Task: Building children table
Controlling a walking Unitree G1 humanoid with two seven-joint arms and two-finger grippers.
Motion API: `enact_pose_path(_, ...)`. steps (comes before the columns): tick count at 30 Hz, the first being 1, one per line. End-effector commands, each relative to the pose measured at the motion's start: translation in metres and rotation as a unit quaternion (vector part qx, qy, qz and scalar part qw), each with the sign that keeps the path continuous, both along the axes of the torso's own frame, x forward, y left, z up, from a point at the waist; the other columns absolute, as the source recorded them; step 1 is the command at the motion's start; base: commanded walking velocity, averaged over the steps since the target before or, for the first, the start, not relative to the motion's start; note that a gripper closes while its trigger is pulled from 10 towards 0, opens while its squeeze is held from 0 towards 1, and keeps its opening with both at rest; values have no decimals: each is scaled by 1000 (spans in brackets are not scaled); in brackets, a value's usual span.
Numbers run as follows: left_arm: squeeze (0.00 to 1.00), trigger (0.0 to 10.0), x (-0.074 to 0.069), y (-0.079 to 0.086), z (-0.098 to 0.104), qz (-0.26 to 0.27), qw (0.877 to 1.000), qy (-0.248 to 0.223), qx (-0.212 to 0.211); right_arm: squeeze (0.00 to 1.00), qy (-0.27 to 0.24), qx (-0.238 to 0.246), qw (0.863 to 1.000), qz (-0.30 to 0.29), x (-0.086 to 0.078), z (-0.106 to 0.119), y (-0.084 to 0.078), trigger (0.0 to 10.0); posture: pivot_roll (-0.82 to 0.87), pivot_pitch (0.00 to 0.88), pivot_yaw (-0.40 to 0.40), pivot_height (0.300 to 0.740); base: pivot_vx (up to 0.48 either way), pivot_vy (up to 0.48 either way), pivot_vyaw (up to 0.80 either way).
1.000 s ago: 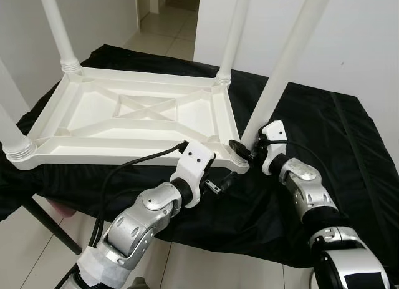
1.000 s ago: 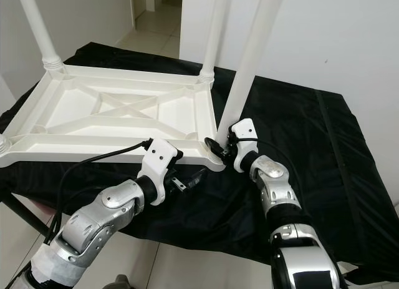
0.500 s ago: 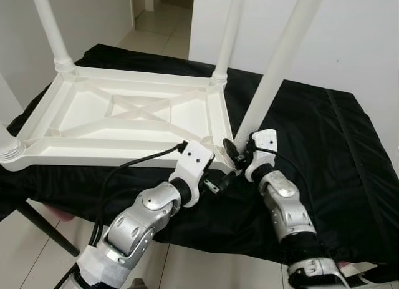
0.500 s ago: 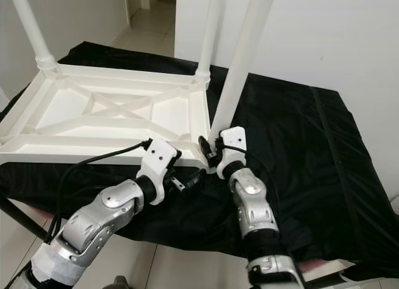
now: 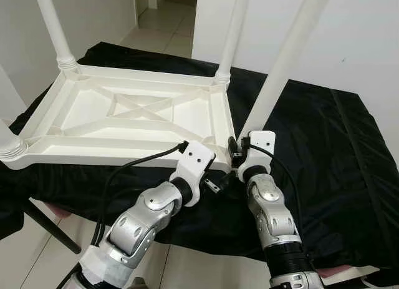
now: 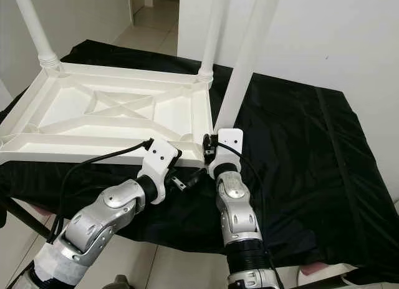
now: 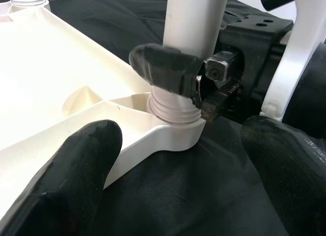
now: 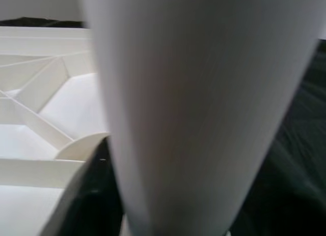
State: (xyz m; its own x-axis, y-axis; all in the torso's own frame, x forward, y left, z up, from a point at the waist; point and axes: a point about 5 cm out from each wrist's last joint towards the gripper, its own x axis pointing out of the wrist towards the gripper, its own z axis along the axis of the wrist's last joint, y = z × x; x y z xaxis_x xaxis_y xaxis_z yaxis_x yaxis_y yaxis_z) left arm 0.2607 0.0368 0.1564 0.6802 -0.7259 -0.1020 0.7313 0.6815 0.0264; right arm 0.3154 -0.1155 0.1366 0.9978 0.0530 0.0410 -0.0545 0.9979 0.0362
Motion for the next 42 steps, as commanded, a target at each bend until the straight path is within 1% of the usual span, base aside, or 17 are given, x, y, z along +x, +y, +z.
enact_pose_path(1,0,10000,-3,-4,-2,-30,1000,0,1,1000,8,3,1000,-12,-1,-3,-6,10000,148,19,-94,740,0,0,0)
enact_pose_path(9,0,10000,-4,-5,-2,-30,1000,-3,-1,1000,-11,-3,1000,-9,-1,8,-12,10000,150,11,-100,740,0,0,0)
enact_pose_path(10,0,10000,-4,-5,-2,-30,1000,-3,-1,1000,-12,-6,1000,-1,-1,8,-12,10000,150,9,-100,740,0,0,0)
enact_pose_path(12,0,10000,-3,-5,-2,-31,1000,-4,-1,1000,-1,-7,999,54,-2,5,-10,10000,150,5,-99,740,0,0,0)
enact_pose_path(14,0,10000,-3,-5,-2,-31,1000,-5,-1,1000,1,-9,997,83,-2,5,-9,10000,148,4,-97,740,0,0,0)
enact_pose_path(15,0,10000,-4,-5,-2,-35,999,-4,-1,0,-2,-15,991,136,-2,4,-14,10000,145,0,-95,740,0,0,0)
enact_pose_path(16,0,10000,-4,-5,-2,-35,999,-4,-1,0,-2,-15,991,136,-2,4,-14,10000,145,0,-95,740,0,0,0)
enact_pose_path(18,0,10000,-4,-5,-2,-42,999,-4,-1,0,-4,-23,979,202,-1,4,-22,10000,145,0,-95,740,0,0,0)
enact_pose_path(19,0,10000,-4,-5,-2,-42,999,-4,-1,0,-4,-23,979,202,-1,4,-22,10000,145,0,-95,740,0,0,0)
enact_pose_path(21,0,10000,-6,-3,-3,-49,999,0,0,0,-3,-44,969,243,1,4,-29,10000,143,0,-94,740,0,0,0)
enact_pose_path(24,0,10000,-9,-1,-6,-56,998,7,2,0,2,-74,957,281,9,4,-40,10000,143,0,-92,740,0,0,0)
enact_pose_path(28,0,10000,-13,2,-8,-61,998,14,4,0,2,-96,948,302,18,6,-44,10000,148,6,-92,740,0,0,0)
enact_pose_path(30,0,10000,-15,5,-10,-63,998,21,5,0,8,-104,940,326,22,5,-44,10000,160,12,-94,740,0,0,0)
enact_pose_path(35,0,10000,-18,10,-10,-62,998,26,6,0,28,-116,931,344,28,-1,-45,10000,174,16,-94,740,0,0,0)
enact_pose_path(36,0,10000,-18,10,-10,-60,998,26,7,0,30,-121,929,350,29,-3,-45,3843,174,16,-94,740,0,0,0)
enact_pose_path(37,0,10000,-18,11,-10,-58,998,26,7,0,34,-121,927,353,30,-4,-46,0,181,19,-96,740,0,0,0)
enact_pose_path(42,0,10000,-18,13,-10,-53,998,26,8,0,41,-124,925,357,32,-9,-49,0,190,21,-99,740,0,0,0)
